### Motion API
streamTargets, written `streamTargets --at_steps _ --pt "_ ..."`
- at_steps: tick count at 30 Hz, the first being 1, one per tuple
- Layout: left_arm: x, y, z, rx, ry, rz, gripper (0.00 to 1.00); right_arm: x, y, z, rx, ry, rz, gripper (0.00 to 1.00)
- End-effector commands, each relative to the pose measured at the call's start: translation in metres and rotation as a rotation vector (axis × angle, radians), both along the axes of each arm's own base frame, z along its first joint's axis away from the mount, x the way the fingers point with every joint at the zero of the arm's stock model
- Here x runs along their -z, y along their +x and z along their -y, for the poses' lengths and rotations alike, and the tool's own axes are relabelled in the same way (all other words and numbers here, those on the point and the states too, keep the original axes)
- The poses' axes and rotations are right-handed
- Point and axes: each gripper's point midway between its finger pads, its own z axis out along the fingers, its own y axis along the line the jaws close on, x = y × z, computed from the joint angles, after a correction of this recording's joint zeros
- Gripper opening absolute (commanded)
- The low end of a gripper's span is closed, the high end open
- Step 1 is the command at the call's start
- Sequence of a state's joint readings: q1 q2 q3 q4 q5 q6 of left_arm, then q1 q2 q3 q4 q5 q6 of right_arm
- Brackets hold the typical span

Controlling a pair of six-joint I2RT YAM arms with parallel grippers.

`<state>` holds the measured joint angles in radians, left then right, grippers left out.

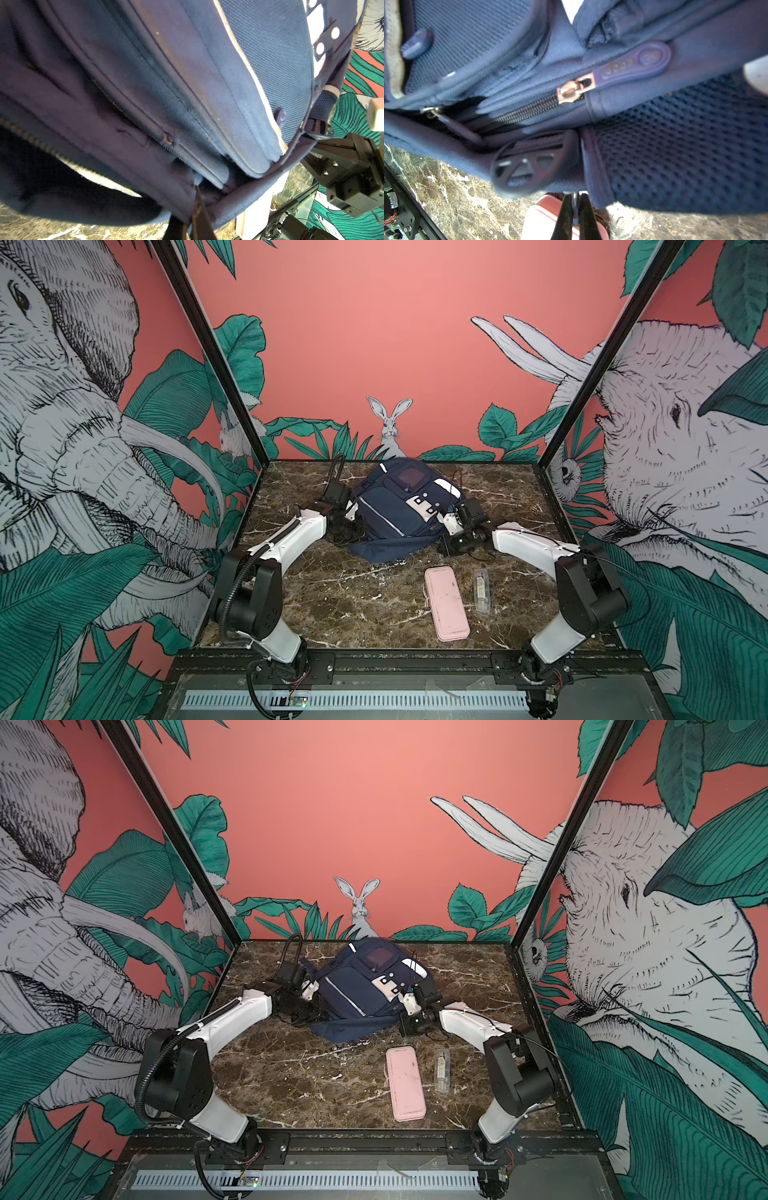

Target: Pack the student bag

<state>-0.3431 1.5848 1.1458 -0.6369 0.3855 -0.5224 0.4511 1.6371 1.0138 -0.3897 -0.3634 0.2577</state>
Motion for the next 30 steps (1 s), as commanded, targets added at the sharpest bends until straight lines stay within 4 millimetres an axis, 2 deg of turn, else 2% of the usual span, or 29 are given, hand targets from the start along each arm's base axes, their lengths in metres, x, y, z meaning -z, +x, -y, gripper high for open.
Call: streamTargets --at_steps 1,6,8,9,11,18,21,24,27,28,29,30 --pt "-0.021 0.015 -0.02 -0.056 0.032 0.087 0.0 0.007 -0.004 0.03 0.076 -0.075 -0.039 0.0" --pt "-0.014 0.01 -0.009 -0.035 0.023 0.076 0.0 0.007 -0.01 0.019 0.057 -0.02 -0.057 0.0" --pt "-0.012 0.007 0.0 -0.007 0.025 0.073 0.0 0.007 -0.014 0.016 0.043 -0.016 -0.065 0.11" --pt "-0.01 0.005 0.003 0.0 0.027 0.068 0.0 -0.006 -0.014 0.014 0.04 -0.001 -0.034 0.14" --pt "-0.006 0.001 0.011 0.022 0.029 0.061 0.0 -0.015 -0.017 0.012 0.032 0.005 -0.017 0.21" --pt "0.005 -0.011 0.024 0.072 0.057 0.041 0.01 -0.049 -0.011 0.009 0.039 0.038 0.067 0.29" --pt "0.009 -0.017 0.024 0.091 0.086 0.032 0.09 -0.054 -0.002 0.004 0.04 0.049 0.08 0.32" --pt "0.008 -0.021 0.017 0.105 0.121 0.029 0.25 -0.052 0.007 -0.003 0.032 0.046 0.078 0.35" --pt "0.0 -0.023 0.009 0.126 0.165 0.049 0.39 -0.05 0.02 -0.005 0.04 0.025 0.084 0.38" --pt "-0.005 -0.022 0.006 0.128 0.184 0.062 0.42 -0.053 0.024 -0.005 0.042 0.017 0.098 0.38" --pt "-0.01 -0.02 0.004 0.129 0.195 0.082 0.44 -0.043 0.027 -0.004 0.045 -0.007 0.082 0.39" --pt "-0.016 -0.017 0.003 0.126 0.197 0.106 0.46 -0.042 0.032 -0.004 0.044 -0.021 0.086 0.39"
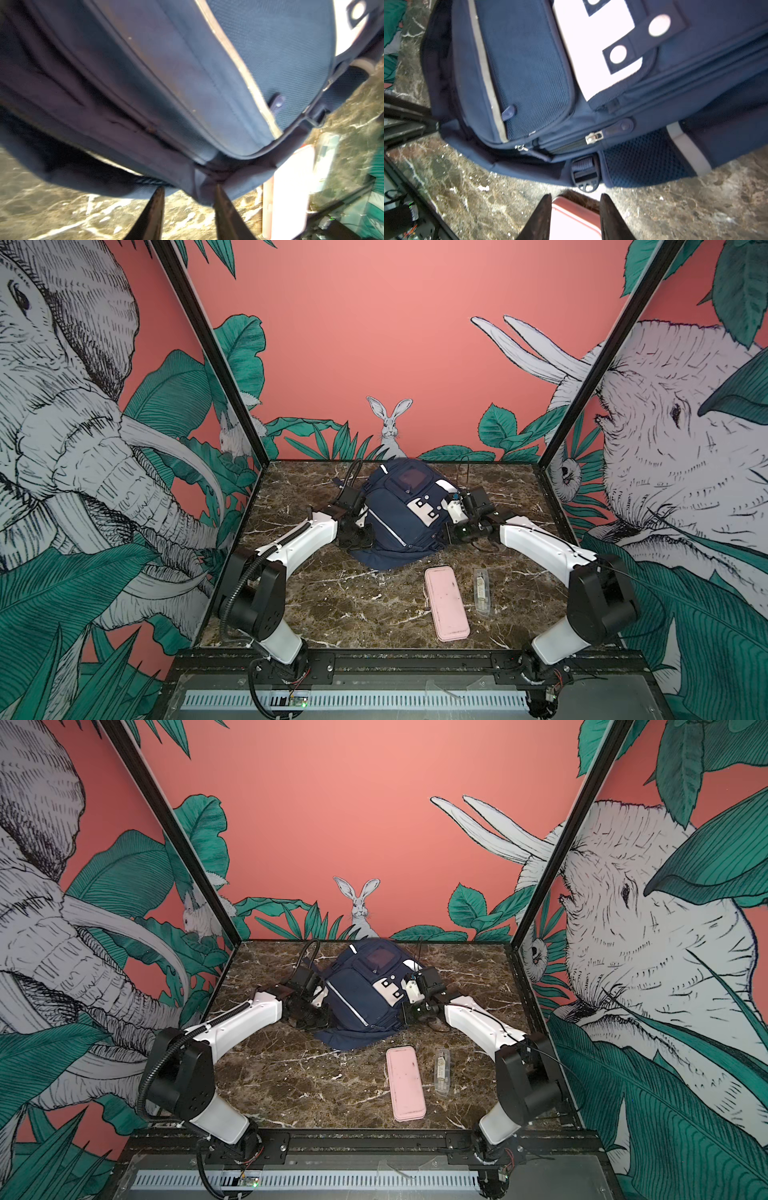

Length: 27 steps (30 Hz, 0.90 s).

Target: Pack the student bag

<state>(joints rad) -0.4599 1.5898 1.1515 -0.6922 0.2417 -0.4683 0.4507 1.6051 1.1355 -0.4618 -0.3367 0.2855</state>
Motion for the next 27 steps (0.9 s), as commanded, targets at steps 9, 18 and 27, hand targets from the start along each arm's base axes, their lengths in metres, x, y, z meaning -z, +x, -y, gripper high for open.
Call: streamTargets --at_steps 9,18,27 --pt "-0.047 0.031 0.014 0.011 -0.051 0.138 0.48 0.013 0.033 0.01 0.004 -0.151 0.034 0.54" --pt "-0.013 0.032 0.026 -0.011 -0.097 0.055 0.48 0.025 0.041 0.012 -0.011 -0.175 0.011 0.65" --pt "0.016 0.019 0.025 -0.033 -0.107 -0.004 0.48 0.031 0.052 0.009 -0.027 -0.187 0.01 0.66"
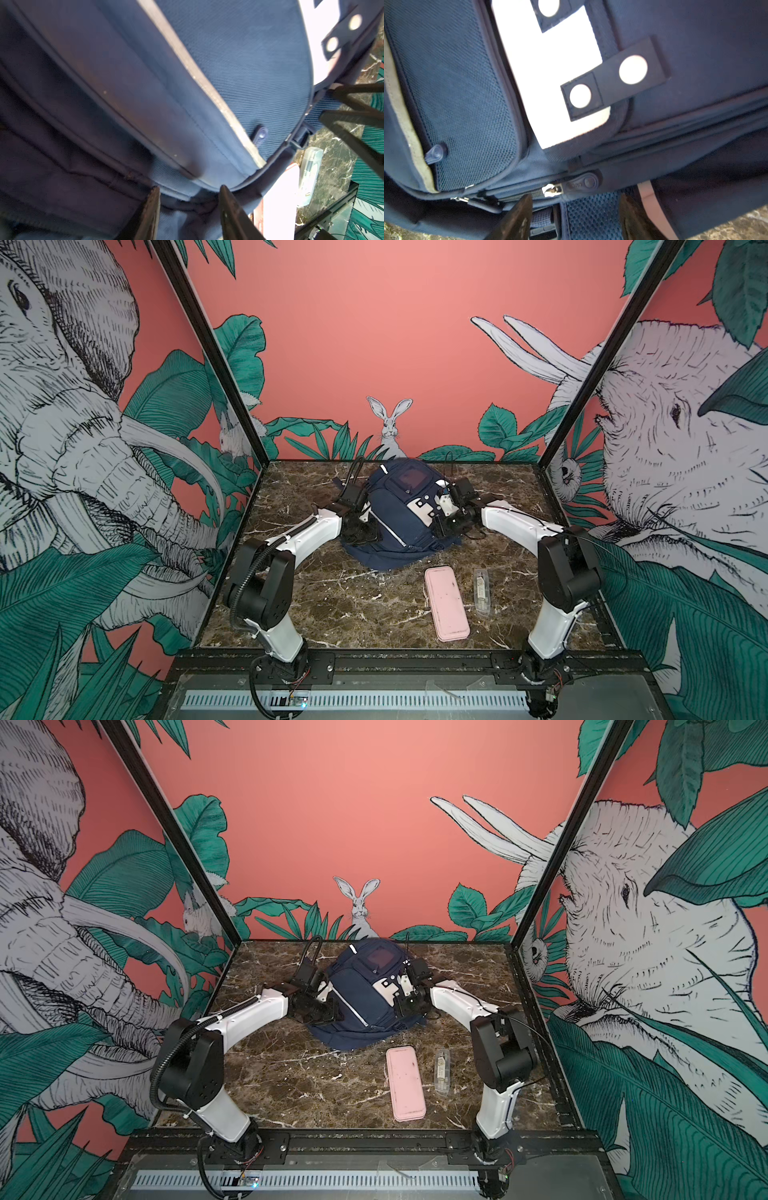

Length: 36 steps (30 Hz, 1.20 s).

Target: Pack the student bag

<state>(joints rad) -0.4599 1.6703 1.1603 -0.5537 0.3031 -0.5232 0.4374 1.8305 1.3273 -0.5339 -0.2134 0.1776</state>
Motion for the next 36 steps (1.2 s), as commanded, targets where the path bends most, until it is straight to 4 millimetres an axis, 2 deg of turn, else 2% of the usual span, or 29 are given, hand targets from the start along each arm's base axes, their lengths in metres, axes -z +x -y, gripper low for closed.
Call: streamTargets --at_steps 1,10,17,25,36 --pt "0.008 -0.004 0.003 -0.007 -0.015 -0.022 0.48 -0.002 0.008 -0.001 -0.013 -0.004 0.011 0.65" --pt "0.016 0.002 -0.003 -0.036 0.004 -0.027 0.45 0.01 0.01 -0.011 -0.05 0.024 -0.031 0.59" --pt "0.017 0.011 -0.01 -0.07 -0.016 -0.03 0.4 0.018 0.004 -0.01 -0.056 0.02 -0.056 0.55" --pt "0.016 0.016 -0.011 -0.086 -0.034 -0.033 0.32 0.017 -0.003 -0.011 -0.064 0.04 -0.065 0.43" --pt "0.016 0.02 -0.011 -0.092 -0.041 -0.031 0.29 0.006 -0.011 -0.009 -0.067 0.057 -0.053 0.23"
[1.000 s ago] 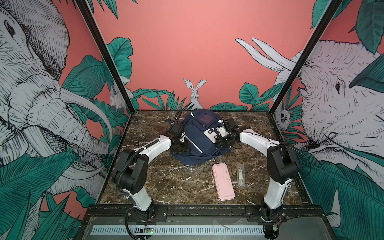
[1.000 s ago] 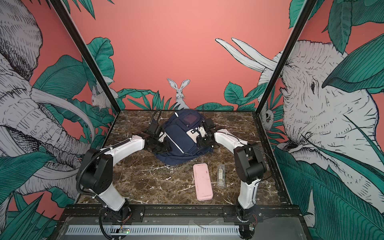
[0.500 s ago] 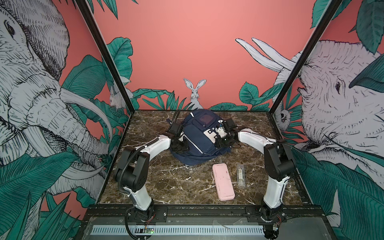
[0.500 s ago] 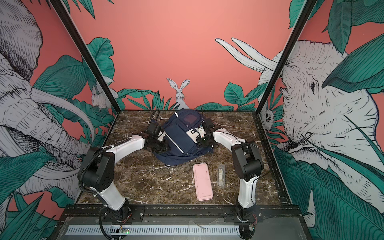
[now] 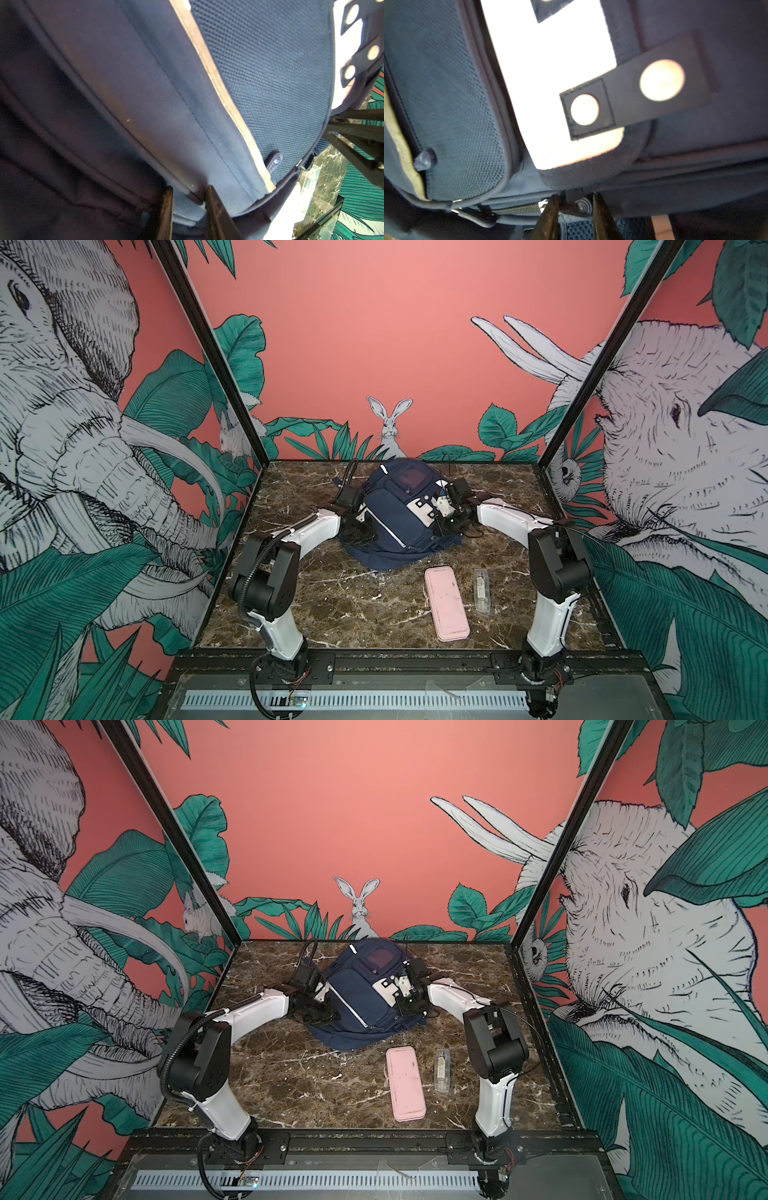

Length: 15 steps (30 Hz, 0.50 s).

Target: Pack the student bag

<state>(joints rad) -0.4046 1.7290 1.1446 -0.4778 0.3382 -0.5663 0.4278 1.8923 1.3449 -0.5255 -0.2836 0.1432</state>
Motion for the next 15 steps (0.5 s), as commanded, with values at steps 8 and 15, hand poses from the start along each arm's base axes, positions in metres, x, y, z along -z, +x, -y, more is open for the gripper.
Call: streamTargets --at_steps 8,15 --pt "0.0 0.001 -0.005 -0.021 0.004 -0.003 0.28 -0.015 -0.025 -0.002 -0.022 0.049 -0.014 0.1" --pt "0.0 0.0 -0.006 -0.024 0.002 -0.001 0.29 -0.018 -0.032 -0.007 -0.042 0.066 -0.015 0.06"
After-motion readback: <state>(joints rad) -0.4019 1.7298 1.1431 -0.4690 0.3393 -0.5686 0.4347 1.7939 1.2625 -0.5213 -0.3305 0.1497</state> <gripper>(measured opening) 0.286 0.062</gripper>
